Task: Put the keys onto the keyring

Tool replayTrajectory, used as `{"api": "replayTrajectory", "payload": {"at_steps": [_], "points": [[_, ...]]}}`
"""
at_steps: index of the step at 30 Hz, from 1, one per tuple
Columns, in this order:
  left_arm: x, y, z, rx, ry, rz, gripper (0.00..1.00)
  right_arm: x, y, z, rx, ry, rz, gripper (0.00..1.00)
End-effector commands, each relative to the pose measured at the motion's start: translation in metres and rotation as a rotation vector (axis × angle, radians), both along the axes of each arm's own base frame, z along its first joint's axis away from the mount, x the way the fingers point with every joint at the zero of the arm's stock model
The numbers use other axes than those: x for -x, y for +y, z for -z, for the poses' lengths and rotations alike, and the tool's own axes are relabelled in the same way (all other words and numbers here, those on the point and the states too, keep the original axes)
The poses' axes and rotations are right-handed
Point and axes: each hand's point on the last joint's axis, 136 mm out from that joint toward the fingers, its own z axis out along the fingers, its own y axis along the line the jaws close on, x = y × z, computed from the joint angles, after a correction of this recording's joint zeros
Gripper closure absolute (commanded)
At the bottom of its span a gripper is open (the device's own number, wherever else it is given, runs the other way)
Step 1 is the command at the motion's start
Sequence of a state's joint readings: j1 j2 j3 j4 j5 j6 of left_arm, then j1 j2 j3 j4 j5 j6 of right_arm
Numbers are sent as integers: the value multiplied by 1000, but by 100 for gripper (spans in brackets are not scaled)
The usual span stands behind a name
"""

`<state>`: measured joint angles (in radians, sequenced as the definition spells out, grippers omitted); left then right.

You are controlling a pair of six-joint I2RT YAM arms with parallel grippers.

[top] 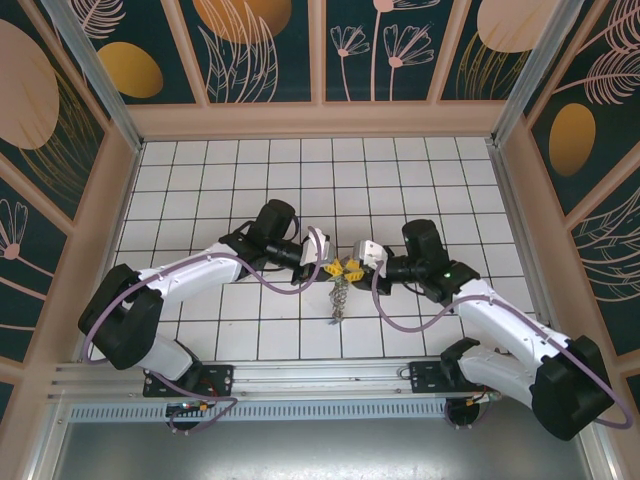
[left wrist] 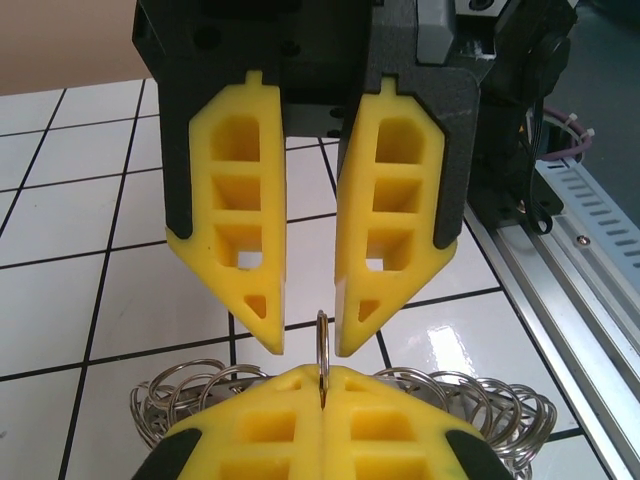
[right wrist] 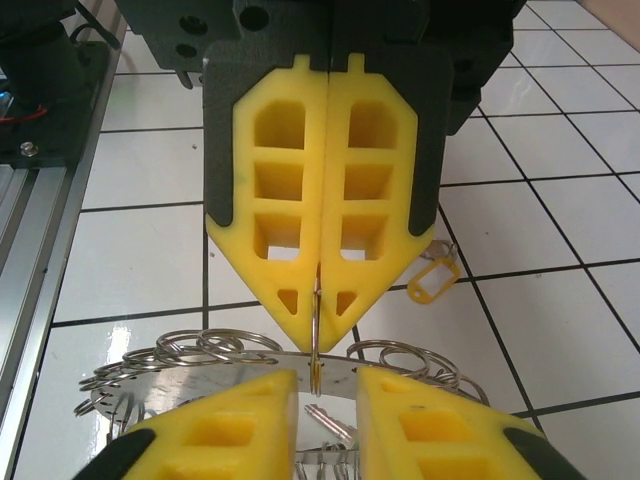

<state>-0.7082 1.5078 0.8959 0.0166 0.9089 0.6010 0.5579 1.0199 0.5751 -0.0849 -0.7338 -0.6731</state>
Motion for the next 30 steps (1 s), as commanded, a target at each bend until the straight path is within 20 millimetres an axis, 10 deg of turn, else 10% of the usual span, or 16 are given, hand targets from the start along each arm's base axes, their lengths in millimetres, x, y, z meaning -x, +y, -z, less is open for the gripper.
{"api": "replayTrajectory", "payload": {"at_steps": [1, 21, 23, 24, 30], "points": [[3, -6, -32, 94, -62, 41, 100, 0, 6, -9, -31, -26, -27, 79], [0, -8, -28, 88, -31, 28, 100, 7, 12, -15, -65, -55, -68, 100], [1, -7, -30, 92, -26, 25, 67, 13, 10, -14, -58, -72, -99, 100], [4, -6, -33, 102, -28, 26, 10, 13, 9, -14, -56, -80, -90, 100], [-9, 15, -48, 104, -75, -202, 1, 9, 1, -23, -106, -142, -14, 100]]}}
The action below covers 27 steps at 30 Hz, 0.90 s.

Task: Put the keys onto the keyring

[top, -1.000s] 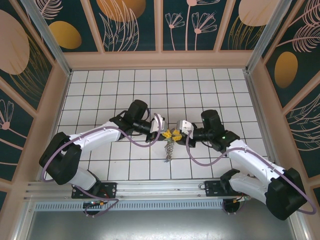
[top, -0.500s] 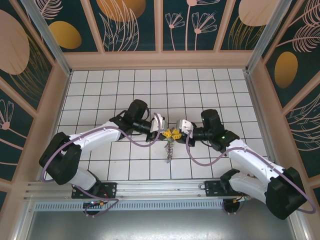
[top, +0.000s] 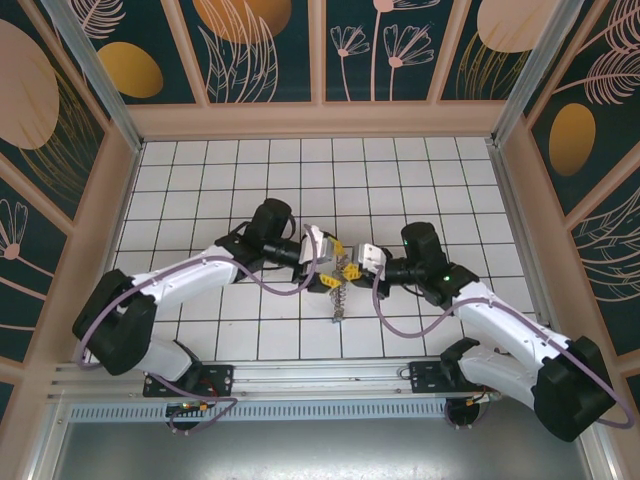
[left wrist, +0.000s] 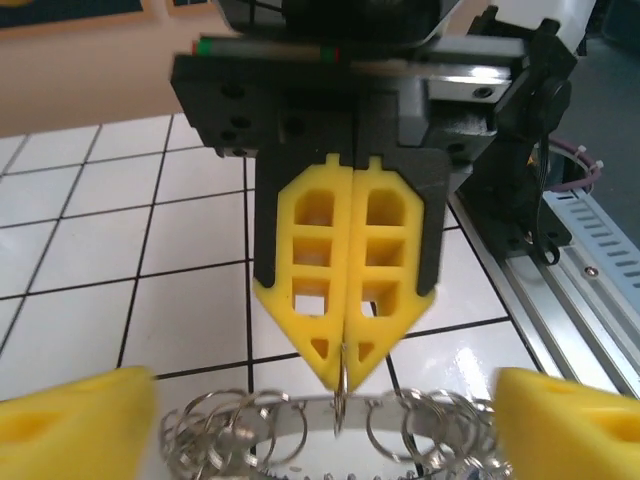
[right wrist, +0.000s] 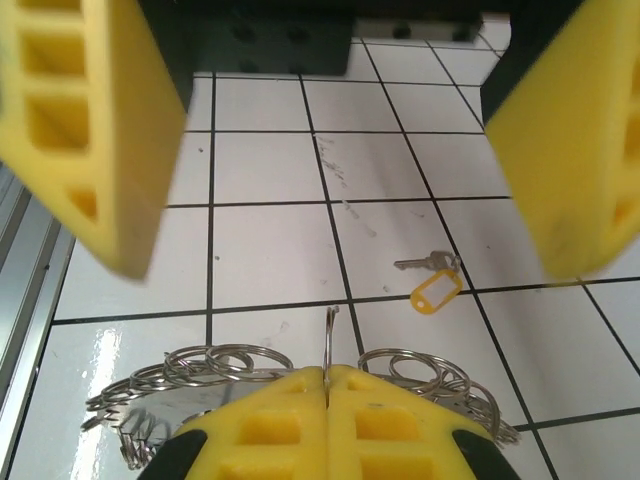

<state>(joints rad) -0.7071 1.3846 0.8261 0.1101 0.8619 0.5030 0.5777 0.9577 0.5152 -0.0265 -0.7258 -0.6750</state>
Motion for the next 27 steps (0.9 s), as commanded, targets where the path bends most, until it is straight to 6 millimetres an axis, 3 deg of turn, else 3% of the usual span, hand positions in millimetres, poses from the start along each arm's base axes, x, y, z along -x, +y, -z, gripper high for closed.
{"api": "replayTrajectory", "payload": {"at_steps": [1, 4, 5, 8, 9, 12, 14, 16, 22, 27], "points": [[-19, 12, -23, 31, -29, -207, 1, -1, 1, -22, -87, -88, 9, 100], [-31, 34, -36, -8, -21, -379, 1, -1, -1, -22, -99, -100, 28, 100], [-44, 47, -40, -14, 2, -508, 1, -2, -2, -21, -101, -104, 34, 100], [-107, 120, -58, 43, 130, -1163, 1, -2, -2, -23, -115, -125, 36, 100], [-114, 135, -56, 18, 154, -1243, 1, -3, -2, -25, -121, -132, 40, 100], [-117, 143, -34, -176, 291, -1276, 1, -2, -3, -31, -149, -168, 42, 100], [-117, 147, -8, -311, 387, -1336, 1, -1, -4, -36, -171, -209, 50, 100], [-109, 142, 14, -400, 466, -1304, 8, 0, -5, -40, -191, -260, 57, 100], [-99, 140, 39, -393, 602, -1300, 2, 1, -8, -45, -192, -367, 47, 100], [-88, 122, 67, -509, 699, -1180, 9, 1, -5, -37, -153, -336, 17, 100]]}}
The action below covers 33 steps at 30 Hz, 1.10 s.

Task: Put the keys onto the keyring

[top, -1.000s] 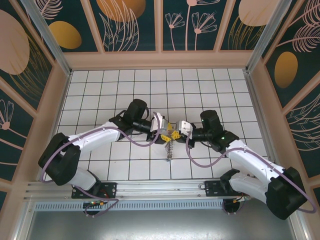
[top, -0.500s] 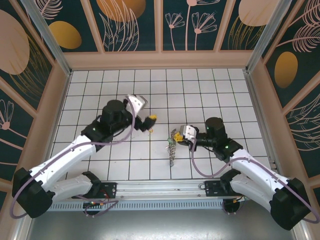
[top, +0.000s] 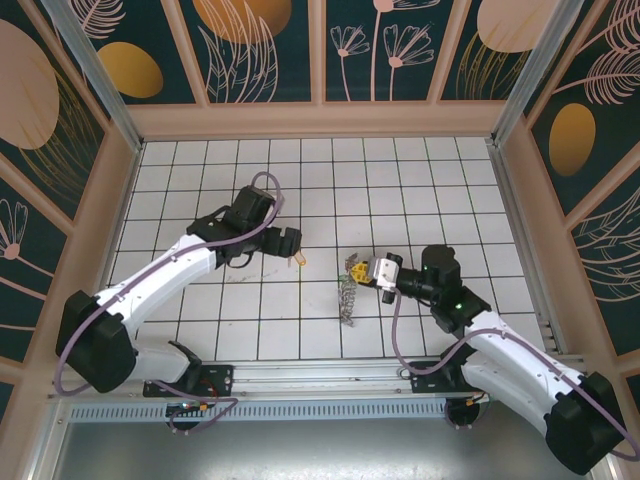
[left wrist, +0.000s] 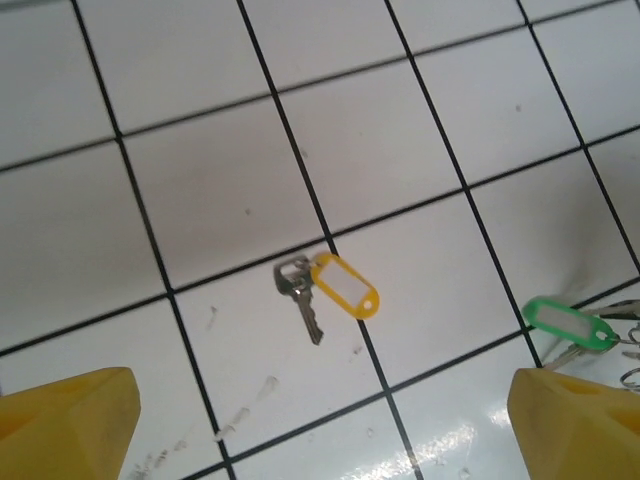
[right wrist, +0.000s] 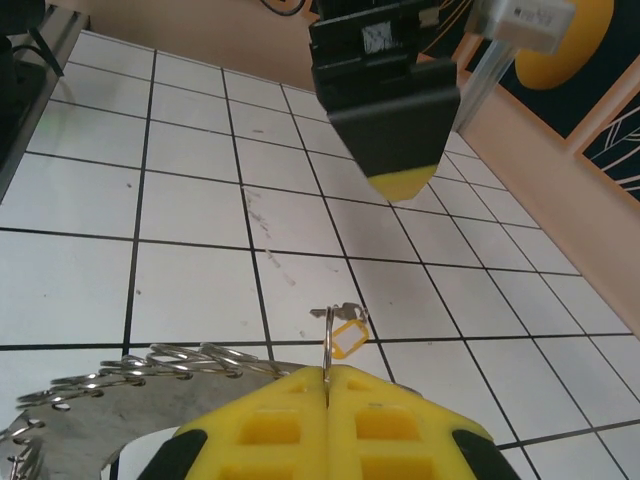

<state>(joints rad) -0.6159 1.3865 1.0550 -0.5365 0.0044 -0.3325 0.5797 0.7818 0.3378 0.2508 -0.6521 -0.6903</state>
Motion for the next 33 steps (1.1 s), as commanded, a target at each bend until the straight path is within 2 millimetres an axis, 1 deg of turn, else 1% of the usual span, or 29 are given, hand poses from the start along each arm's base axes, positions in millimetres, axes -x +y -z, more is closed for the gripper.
{"api": "replayTrajectory", "payload": {"at_steps": [1, 3, 5, 7, 8, 10, 12, 14, 16, 17, 18, 19, 20, 22, 26, 29, 31, 32, 33], "points": [[12, -9, 21, 1, 131, 41, 12, 1, 5, -18, -20, -72, -39, 100], [9, -13, 28, 0, 163, 49, 16, -2, 4, -14, -11, -55, -32, 100], [3, -7, 40, -51, 203, 14, 18, -5, 3, -12, -3, -40, -23, 100], [-3, -5, 52, -103, 254, 5, 28, -7, 3, -11, 5, -33, -15, 100], [-7, -6, 57, -122, 268, 10, 30, -9, 2, -9, 13, -27, -10, 100], [-15, -9, 65, -151, 276, 28, 39, -10, 2, -9, 20, -23, -4, 100], [-23, -13, 71, -181, 254, 88, 48, -12, 2, -7, 20, -14, 4, 100], [-30, -5, 84, -275, 248, 120, 46, -13, 2, -6, 23, -1, 8, 100], [-32, -1, 96, -347, 284, 170, 43, -13, 2, -6, 29, 15, 7, 100], [-31, -4, 101, -358, 301, 224, 48, -13, 2, -4, 37, 28, 6, 100], [-30, -7, 104, -359, 303, 274, 50, -13, 2, -3, 45, 35, 5, 100], [-30, -10, 106, -364, 287, 330, 50, -13, 2, -3, 50, 38, 4, 100], [-31, -8, 107, -389, 260, 388, 49, -12, 2, -3, 52, 41, 4, 100], [-31, -8, 107, -421, 210, 505, 48, -12, 1, -3, 51, 44, 5, 100], [-14, -25, 97, -350, 166, 790, 47, -11, 1, -3, 53, 56, 2, 100], [-13, -23, 93, -340, 91, 903, 44, -10, 1, -2, 59, 66, 0, 100], [-18, -20, 97, -377, 24, 963, 42, -9, 0, -1, 59, 66, 1, 100], [-21, -22, 96, -372, -15, 992, 43, -9, 0, -1, 58, 67, 2, 100], [-19, -25, 94, -341, -38, 1041, 44, -8, 0, 0, 59, 69, 0, 100]]}}
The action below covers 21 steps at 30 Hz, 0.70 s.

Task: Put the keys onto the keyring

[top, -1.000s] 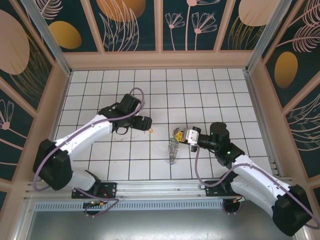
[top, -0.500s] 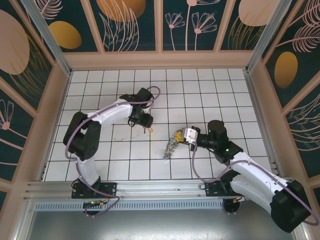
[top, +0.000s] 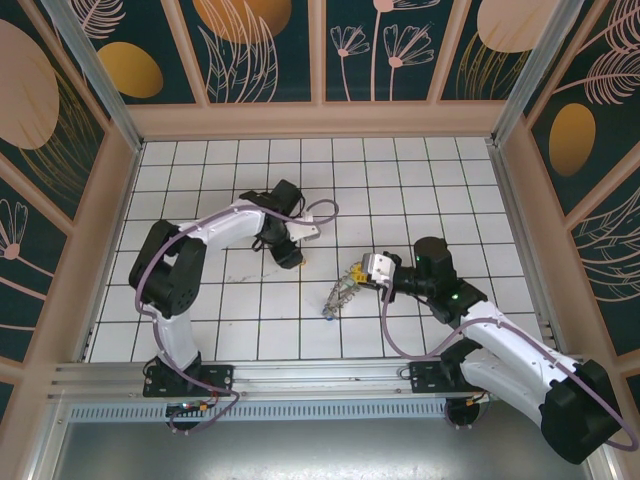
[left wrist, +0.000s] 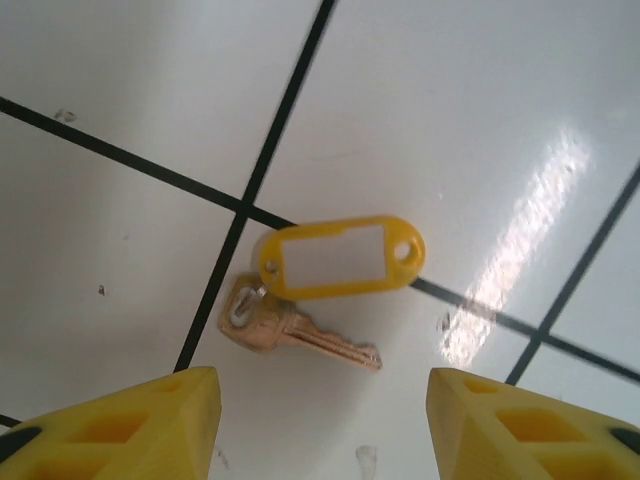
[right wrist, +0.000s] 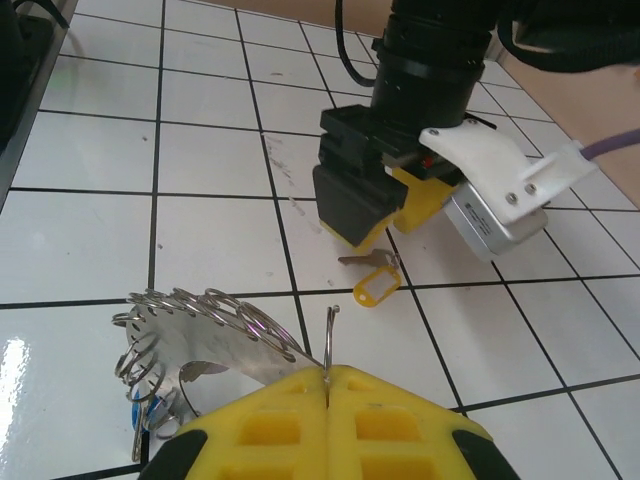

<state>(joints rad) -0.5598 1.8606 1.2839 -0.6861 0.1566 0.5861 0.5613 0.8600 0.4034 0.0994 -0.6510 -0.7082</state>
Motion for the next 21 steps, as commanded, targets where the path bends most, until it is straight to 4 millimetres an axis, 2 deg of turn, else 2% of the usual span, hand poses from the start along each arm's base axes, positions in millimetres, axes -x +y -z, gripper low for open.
{"api": "replayTrajectory", "payload": {"at_steps": [1, 4, 7, 11, 14, 19, 21], "points": [[-5, -12, -16, 120, -88, 239, 44, -2, 2, -22, -35, -50, -15, 100], [-21, -15, -26, 179, -150, 259, 44, -1, 2, -22, -35, -48, -17, 100], [-24, -13, -19, 157, -177, 328, 44, -1, 2, -21, -38, -48, -17, 100], [-17, -20, -9, 192, -150, 442, 44, 0, 2, -19, -41, -45, -17, 100], [-17, -26, -11, 237, -153, 455, 44, 0, 1, -18, -37, -44, -14, 100], [-14, -21, -4, 232, -154, 450, 44, 1, -1, -16, -38, -44, -8, 100], [-12, -19, -1, 223, -150, 449, 44, -5, -6, -16, -38, -43, 20, 100]]}}
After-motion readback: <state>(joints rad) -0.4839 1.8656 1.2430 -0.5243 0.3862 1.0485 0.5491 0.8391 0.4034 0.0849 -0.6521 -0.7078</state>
